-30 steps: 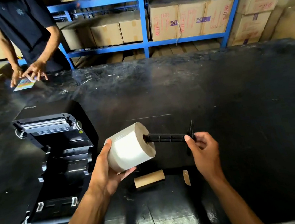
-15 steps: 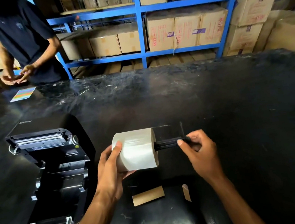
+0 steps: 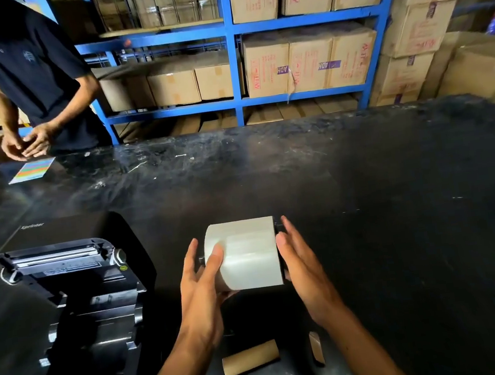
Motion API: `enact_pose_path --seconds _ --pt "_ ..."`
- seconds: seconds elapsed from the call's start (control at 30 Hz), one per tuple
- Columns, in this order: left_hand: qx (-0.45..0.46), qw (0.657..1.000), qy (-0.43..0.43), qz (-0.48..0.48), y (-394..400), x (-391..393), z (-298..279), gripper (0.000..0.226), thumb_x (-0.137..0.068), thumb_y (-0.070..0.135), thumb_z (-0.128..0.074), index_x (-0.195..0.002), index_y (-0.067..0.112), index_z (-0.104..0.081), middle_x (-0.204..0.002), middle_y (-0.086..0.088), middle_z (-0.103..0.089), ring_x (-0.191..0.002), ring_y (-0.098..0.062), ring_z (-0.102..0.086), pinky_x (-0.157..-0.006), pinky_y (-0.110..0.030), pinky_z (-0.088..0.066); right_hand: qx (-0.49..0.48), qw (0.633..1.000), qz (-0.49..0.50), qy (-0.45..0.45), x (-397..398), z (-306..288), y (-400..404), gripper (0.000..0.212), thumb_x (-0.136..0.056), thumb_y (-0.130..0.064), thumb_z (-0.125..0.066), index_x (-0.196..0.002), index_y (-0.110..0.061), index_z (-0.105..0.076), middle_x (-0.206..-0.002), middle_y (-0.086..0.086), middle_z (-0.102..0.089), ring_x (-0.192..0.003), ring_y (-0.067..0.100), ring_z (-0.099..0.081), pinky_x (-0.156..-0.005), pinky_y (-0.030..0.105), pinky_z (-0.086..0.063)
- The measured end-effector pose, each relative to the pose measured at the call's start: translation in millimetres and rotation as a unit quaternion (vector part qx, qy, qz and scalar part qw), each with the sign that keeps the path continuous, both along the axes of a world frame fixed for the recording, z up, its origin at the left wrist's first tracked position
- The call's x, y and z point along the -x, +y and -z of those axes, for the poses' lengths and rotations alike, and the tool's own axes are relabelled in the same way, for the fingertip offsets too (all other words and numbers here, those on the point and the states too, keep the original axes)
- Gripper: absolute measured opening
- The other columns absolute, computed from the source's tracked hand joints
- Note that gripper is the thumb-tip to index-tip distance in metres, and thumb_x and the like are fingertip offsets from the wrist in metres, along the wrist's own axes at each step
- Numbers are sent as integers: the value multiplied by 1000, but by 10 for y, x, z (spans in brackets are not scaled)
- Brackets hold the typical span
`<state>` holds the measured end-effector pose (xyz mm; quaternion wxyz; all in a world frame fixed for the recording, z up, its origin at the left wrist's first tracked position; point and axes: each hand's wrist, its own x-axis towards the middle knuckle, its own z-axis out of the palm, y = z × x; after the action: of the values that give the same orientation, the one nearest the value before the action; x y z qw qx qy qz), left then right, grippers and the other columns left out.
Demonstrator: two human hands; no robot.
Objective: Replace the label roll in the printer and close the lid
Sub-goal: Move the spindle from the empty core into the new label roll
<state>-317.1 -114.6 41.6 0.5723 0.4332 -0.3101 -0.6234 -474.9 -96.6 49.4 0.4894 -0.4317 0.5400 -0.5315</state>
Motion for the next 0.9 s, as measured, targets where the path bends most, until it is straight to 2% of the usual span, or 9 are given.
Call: enact_pose_path --seconds 0.17,0.4,0.47,0.53,0.6,0.67,0.77,0.83,0.9 --pt "15 999 -35 18 -13 86 23 101 -54 48 -82 -144 37 -38 -99 15 -78 -91 -17 -75 -62 -29 -60 -30 997 11 -76 -133 45 -57 73 -65 -61 -67 -132 -45 -42 -114 -16 -67 -89 -3 -68 -64 11 -53" --pt "12 988 -110 112 -193 0 119 100 -53 66 -79 -140 47 -32 -103 21 -75 -96 -7 -73 -68 -28 -59 -23 989 66 -134 -105 134 -190 48 -69 -43 -69 -116 -32 -62 -101 -6 -75 -86 15 -73 -63 24 -57" --pt "-21 984 -99 150 -290 -114 190 77 -64 73 -67 -132 48 -41 -110 13 -75 -103 -12 -71 -75 -34 -56 -38 985 88 -142 -69 186 -210 38 -72 -40 -70 -109 -30 -67 -99 -2 -76 -86 17 -73 -64 27 -58" --pt "-80 975 -135 155 -363 -216 384 44 -87 49 -59 -126 31 -57 -112 -2 -75 -101 -19 -70 -76 -33 -53 -48 982 108 -148 -29 240 -214 25 -78 -32 -69 -102 -28 -70 -96 -1 -77 -86 19 -73 -63 27 -57" --pt "-87 912 -355 184 -394 -302 647 35 -91 18 -62 -126 11 -61 -115 -11 -70 -101 -23 -66 -81 -32 -53 -64 980 125 -144 24 275 -194 21 -80 -30 -68 -101 -27 -71 -96 1 -77 -88 21 -72 -67 31 -57" --pt "-22 761 -588 272 -355 -355 892 48 -83 24 -72 -127 10 -59 -123 -12 -63 -112 -26 -60 -93 -35 -50 -79 978 133 -142 63 293 -160 24 -81 -30 -67 -104 -23 -70 -101 6 -75 -93 25 -70 -78 40 -57" --pt "63 578 -743 332 -291 -360 1091 56 -81 43 -69 -129 17 -54 -129 -10 -51 -122 -27 -48 -100 -36 -42 -88 974 143 -153 118 273 -80 25 -82 -29 -66 -105 -19 -68 -107 13 -72 -97 30 -67 -88 48 -52" --pt "108 553 -764 313 -279 -362 1165 47 -86 39 -64 -125 17 -54 -130 -8 -50 -121 -25 -46 -98 -32 -38 -95 972 149 -153 135 265 -9 23 -83 -29 -64 -104 -19 -67 -106 14 -72 -95 29 -67 -87 48 -52" --pt "109 585 -746 298 -282 -363 1180 40 -86 33 -66 -118 12 -54 -126 -8 -52 -118 -26 -48 -95 -32 -39 -99 972 153 -151 142 259 57 22 -84 -28 -64 -104 -20 -66 -106 15 -72 -95 30 -67 -87 48 -52"
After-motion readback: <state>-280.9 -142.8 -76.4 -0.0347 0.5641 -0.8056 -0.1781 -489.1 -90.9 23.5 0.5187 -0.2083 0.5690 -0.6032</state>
